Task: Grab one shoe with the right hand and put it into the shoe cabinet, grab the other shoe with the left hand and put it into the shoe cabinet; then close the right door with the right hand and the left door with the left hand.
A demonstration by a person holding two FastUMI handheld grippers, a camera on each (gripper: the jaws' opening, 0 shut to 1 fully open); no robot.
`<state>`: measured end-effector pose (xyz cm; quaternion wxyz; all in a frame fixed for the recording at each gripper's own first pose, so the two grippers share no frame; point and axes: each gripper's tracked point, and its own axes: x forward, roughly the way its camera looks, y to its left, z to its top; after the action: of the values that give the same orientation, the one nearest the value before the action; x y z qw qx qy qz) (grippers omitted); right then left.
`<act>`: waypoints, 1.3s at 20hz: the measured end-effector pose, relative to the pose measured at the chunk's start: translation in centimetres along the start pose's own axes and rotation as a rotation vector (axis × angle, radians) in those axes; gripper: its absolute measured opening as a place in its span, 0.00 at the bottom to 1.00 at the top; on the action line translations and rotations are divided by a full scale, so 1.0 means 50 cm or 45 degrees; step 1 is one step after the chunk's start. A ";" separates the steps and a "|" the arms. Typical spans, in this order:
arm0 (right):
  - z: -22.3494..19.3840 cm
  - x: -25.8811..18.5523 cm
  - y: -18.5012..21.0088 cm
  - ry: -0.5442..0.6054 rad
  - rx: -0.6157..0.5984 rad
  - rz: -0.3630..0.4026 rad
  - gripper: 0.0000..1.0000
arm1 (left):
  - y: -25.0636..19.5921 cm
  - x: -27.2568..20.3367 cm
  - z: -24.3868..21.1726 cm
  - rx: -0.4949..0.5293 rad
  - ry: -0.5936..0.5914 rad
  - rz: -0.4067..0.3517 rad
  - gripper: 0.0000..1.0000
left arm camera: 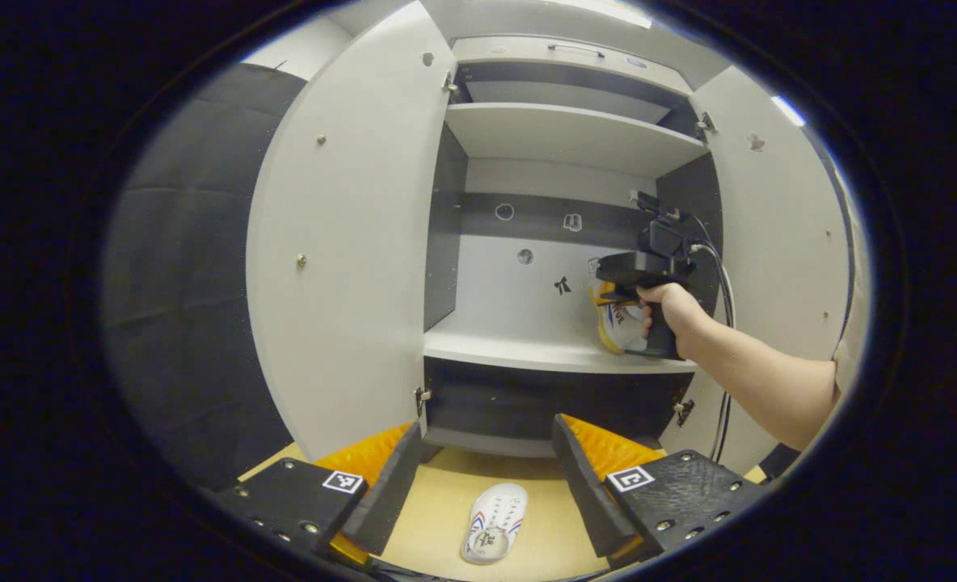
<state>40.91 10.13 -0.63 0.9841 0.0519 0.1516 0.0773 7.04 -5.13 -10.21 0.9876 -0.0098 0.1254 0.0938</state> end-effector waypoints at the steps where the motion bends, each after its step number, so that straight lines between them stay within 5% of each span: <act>1: -0.008 0.005 -0.001 0.015 -0.005 0.004 0.08 | -0.004 -0.004 -0.005 0.011 0.005 0.006 0.99; 2: -0.017 0.005 0.002 0.029 0.003 0.012 0.06 | -0.007 -0.008 -0.015 0.019 0.015 0.008 0.99; 3: -0.022 -0.004 0.021 0.035 0.047 0.063 0.14 | -0.010 -0.010 -0.028 0.025 0.036 0.006 0.93; 6: -0.043 -0.032 0.051 0.059 0.092 0.109 0.32 | -0.015 -0.024 -0.073 0.042 0.099 -0.001 0.96; 8: -0.039 -0.067 0.085 0.018 0.068 0.181 0.66 | -0.015 -0.032 -0.087 0.052 0.108 -0.027 0.93; 10: -0.040 -0.124 0.089 -0.023 0.014 0.152 1.00 | -0.010 -0.037 -0.108 0.049 0.128 -0.064 0.93; 19: -0.104 -0.399 0.078 -0.200 -0.119 0.058 0.98 | 0.016 -0.013 -0.237 0.125 0.225 -0.325 0.93; 26: -0.263 -0.569 0.008 -0.106 -0.146 -0.080 0.98 | -0.011 0.083 -0.405 0.118 0.430 -0.469 0.93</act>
<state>10.02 6.77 -4.79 0.9928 -0.0063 0.1074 0.0526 6.11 -5.79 -30.86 0.9524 -0.0027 0.2890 -0.0967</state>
